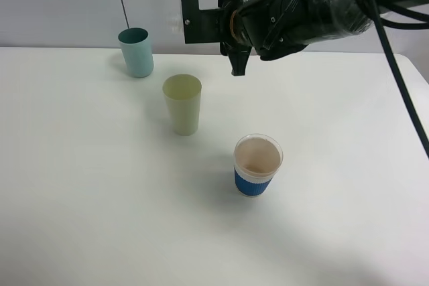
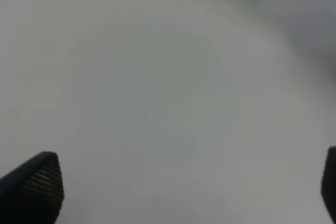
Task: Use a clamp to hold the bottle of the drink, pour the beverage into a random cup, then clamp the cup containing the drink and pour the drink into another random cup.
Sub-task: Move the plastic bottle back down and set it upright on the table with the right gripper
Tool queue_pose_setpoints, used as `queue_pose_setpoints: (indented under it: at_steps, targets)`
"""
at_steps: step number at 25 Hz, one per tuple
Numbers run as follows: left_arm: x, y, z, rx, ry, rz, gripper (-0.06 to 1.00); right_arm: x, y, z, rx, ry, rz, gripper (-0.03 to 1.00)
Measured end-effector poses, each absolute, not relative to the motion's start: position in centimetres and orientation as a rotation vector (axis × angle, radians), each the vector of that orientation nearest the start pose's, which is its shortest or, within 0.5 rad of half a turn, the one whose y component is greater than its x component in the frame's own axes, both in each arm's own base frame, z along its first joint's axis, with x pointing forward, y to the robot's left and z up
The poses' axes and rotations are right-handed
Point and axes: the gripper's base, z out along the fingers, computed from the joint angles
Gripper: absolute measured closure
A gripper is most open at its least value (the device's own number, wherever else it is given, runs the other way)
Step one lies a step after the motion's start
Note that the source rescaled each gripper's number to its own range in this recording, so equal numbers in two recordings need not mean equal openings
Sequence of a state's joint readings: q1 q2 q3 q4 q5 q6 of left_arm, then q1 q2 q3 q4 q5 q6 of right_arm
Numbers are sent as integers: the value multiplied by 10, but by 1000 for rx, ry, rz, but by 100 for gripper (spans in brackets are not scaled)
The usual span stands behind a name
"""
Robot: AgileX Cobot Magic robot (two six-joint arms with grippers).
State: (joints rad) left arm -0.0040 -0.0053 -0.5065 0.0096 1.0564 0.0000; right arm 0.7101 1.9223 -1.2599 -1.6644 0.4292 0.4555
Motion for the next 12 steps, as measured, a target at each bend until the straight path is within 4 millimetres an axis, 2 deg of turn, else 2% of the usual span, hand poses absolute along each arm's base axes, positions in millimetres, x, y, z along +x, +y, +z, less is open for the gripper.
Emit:
queue_pose_setpoints:
  at_steps: [8, 12]
  targets:
    - [-6, 1, 279, 4, 2028, 9, -6, 344, 241, 229, -1277, 1753, -351, 97]
    - [-6, 1, 279, 4, 2028, 9, -6, 343, 235, 235, -1122, 1865, -211, 97]
